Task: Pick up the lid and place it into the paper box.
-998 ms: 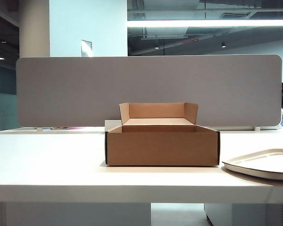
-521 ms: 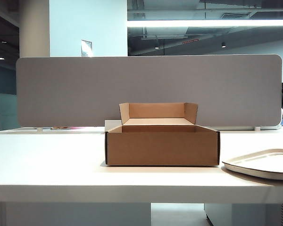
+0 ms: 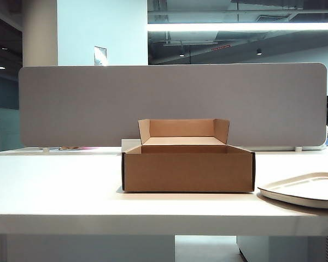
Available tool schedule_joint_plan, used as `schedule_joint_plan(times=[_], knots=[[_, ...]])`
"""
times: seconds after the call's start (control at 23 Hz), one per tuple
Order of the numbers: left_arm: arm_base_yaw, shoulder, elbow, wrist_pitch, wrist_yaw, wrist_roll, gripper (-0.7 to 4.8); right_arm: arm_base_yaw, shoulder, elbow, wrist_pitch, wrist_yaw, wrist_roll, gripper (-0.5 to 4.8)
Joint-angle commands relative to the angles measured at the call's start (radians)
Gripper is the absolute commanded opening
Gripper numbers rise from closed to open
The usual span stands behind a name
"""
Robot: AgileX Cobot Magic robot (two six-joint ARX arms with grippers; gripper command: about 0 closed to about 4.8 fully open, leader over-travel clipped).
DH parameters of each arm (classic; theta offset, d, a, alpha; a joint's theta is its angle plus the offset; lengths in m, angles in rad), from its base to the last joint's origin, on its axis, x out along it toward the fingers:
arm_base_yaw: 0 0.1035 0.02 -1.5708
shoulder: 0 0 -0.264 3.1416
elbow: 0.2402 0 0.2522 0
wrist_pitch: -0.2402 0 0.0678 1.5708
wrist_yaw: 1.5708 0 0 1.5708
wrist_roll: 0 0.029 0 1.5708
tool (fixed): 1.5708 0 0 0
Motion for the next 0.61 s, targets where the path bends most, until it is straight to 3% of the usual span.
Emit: schedule_joint_plan(times=[0.04, 0.61], knots=[[-0.002, 0.001, 0.003, 0.005, 0.004, 0.001, -0.05, 0.001, 0.003, 0.050, -0.016, -0.002, 0.023, -0.02], [-0.002, 0.001, 0.003, 0.005, 0.041, 0.001, -0.05, 0.001, 0.226, 0.347, -0.148, 0.013, -0.017, -0.02]])
